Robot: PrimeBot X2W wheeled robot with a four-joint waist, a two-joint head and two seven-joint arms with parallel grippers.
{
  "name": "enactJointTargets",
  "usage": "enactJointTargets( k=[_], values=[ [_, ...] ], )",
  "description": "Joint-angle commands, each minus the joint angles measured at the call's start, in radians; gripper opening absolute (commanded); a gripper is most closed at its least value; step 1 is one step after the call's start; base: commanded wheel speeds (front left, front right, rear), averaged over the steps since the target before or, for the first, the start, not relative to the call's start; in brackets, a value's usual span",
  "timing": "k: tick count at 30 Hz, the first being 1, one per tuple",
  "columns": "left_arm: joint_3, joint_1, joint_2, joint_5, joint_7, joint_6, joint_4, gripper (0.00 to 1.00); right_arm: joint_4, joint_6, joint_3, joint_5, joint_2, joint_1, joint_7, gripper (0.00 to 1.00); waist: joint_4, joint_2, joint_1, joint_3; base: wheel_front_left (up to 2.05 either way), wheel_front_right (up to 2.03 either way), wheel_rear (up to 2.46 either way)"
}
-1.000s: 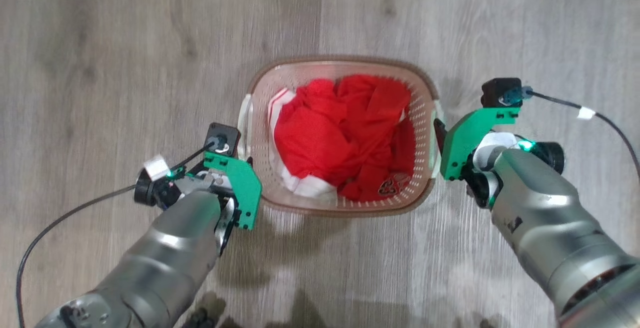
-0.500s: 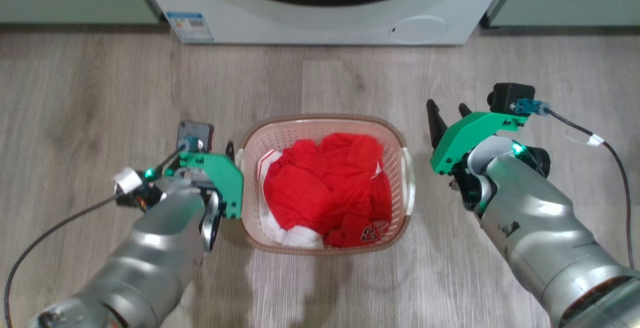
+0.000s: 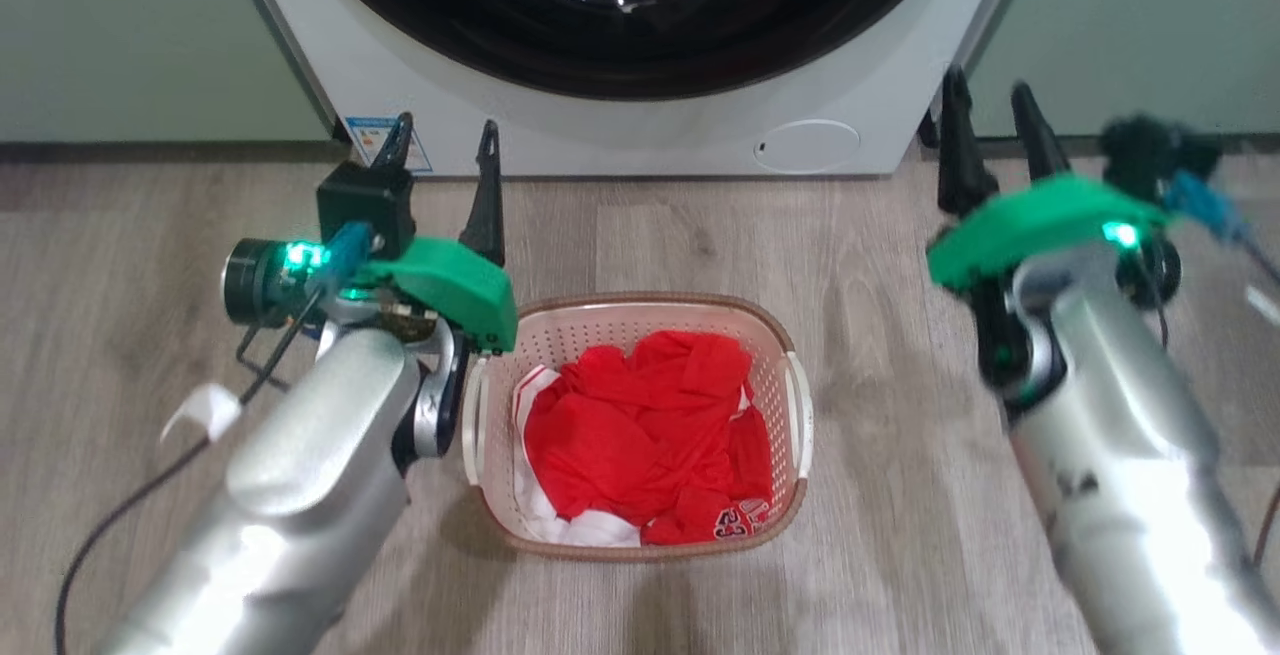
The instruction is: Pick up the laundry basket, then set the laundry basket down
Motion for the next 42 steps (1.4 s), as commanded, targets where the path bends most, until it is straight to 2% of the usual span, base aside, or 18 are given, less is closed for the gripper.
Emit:
enactJointTargets(
  k=[1, 5, 9, 13, 17, 22, 28, 34, 42],
  values=[
    [0.050, -0.026, 0.033, 0.014, -0.009, 0.001, -0.040, 1.00, -0.046, 0.007, 0.013, -0.015, 0.019, 0.004, -0.012, 1.00, 0.007, -0.0001, 0.0001, -0.011, 0.00, 0.00, 0.00],
    [0.140, 0.079, 0.027, 0.114, -0.009, -0.014, -0.193, 1.00, -0.215, 0.007, -0.018, -0.074, 0.019, 0.117, -0.012, 1.00, 0.014, -0.0001, 0.0001, -0.030, 0.00, 0.00, 0.00],
    [0.208, 0.200, 0.004, 0.168, -0.009, -0.045, -0.289, 1.00, -0.336, 0.007, -0.033, -0.116, 0.019, 0.213, -0.012, 1.00, 0.019, -0.0001, 0.0001, -0.046, 0.00, 0.00, 0.00],
    [0.292, 0.318, -0.047, 0.208, -0.009, -0.062, -0.360, 1.00, -0.421, 0.007, -0.051, -0.133, 0.019, 0.309, -0.012, 1.00, 0.025, -0.0001, 0.0001, -0.062, 0.00, 0.00, 0.00],
    [0.310, 0.411, -0.083, 0.236, -0.009, -0.130, -0.366, 1.00, -0.482, 0.007, -0.062, -0.130, 0.019, 0.394, -0.012, 1.00, 0.027, -0.0001, 0.0001, -0.079, 0.00, 0.00, 0.00],
    [0.361, 0.470, -0.120, 0.267, -0.009, -0.193, -0.389, 1.00, -0.504, 0.007, -0.071, -0.145, 0.019, 0.472, -0.012, 1.00, 0.029, -0.0001, 0.0001, -0.095, 0.00, 0.00, 0.00],
    [0.410, 0.487, -0.142, 0.318, -0.009, -0.251, -0.400, 1.00, -0.510, 0.007, -0.074, -0.150, 0.019, 0.495, -0.012, 1.00, 0.030, -0.0001, 0.0001, -0.107, 0.00, 0.00, 0.00],
    [0.437, 0.497, -0.154, 0.356, -0.009, -0.281, -0.389, 1.00, -0.515, 0.007, -0.084, -0.146, 0.019, 0.491, -0.012, 1.00, 0.034, -0.0001, 0.0001, -0.108, 0.00, 0.00, 0.00],
    [0.450, 0.507, -0.161, 0.376, -0.009, -0.289, -0.370, 1.00, -0.512, 0.007, -0.087, -0.148, 0.019, 0.493, -0.012, 1.00, 0.036, -0.0001, 0.0001, -0.098, 0.00, 0.00, 0.00]
  ],
)
